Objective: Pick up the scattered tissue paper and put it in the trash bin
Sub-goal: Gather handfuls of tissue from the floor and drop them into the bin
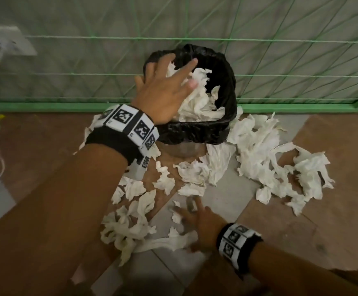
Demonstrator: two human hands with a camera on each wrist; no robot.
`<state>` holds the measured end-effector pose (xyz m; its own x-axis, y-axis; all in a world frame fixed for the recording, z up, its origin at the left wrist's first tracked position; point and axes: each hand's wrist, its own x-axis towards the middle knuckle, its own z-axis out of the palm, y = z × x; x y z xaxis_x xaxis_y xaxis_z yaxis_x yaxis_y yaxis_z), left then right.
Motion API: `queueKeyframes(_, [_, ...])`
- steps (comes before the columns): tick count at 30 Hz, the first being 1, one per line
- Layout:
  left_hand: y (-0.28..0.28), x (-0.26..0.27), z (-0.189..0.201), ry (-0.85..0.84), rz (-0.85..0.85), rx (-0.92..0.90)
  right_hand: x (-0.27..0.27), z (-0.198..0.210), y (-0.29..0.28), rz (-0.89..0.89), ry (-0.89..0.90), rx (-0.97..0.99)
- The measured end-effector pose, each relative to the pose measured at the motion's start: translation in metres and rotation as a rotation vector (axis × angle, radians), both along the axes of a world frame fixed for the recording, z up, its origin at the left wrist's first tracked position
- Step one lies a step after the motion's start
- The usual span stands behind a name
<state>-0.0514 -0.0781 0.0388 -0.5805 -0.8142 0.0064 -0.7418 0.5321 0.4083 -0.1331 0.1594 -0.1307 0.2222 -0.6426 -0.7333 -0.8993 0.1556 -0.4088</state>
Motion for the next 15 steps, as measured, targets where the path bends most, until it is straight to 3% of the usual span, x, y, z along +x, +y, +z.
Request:
queueKeyframes(2, [0.006,0.018,-0.007,0.285,0.175,-0.028,0.017,-0.013,0.014,0.159,0.007,-0.021])
queueKeyframes(4, [0.013,0.04,-0.021,0.509,0.39,-0.074,0.023,-0.026,0.017,0.178,0.019,-0.048])
queueKeyframes(7, [0.031,0.074,-0.058,0.551,0.639,-0.098,0.031,-0.042,0.012,0.209,0.055,-0.15])
queueKeyframes(8, [0.039,0.086,-0.072,0.473,0.69,-0.066,0.033,-0.044,0.009,0.22,0.04,-0.192])
queueKeyframes(10, [0.057,0.105,-0.1,0.161,0.702,0.122,0.035,-0.043,0.003,0.253,0.012,-0.251])
queueKeyframes(13, [0.091,0.126,-0.146,-0.389,0.445,0.584,0.03,-0.026,-0.008,0.274,0.008,-0.301])
queueKeyframes(15, [0.116,0.132,-0.17,-0.498,0.295,0.716,0.02,-0.007,-0.016,0.245,-0.001,-0.302])
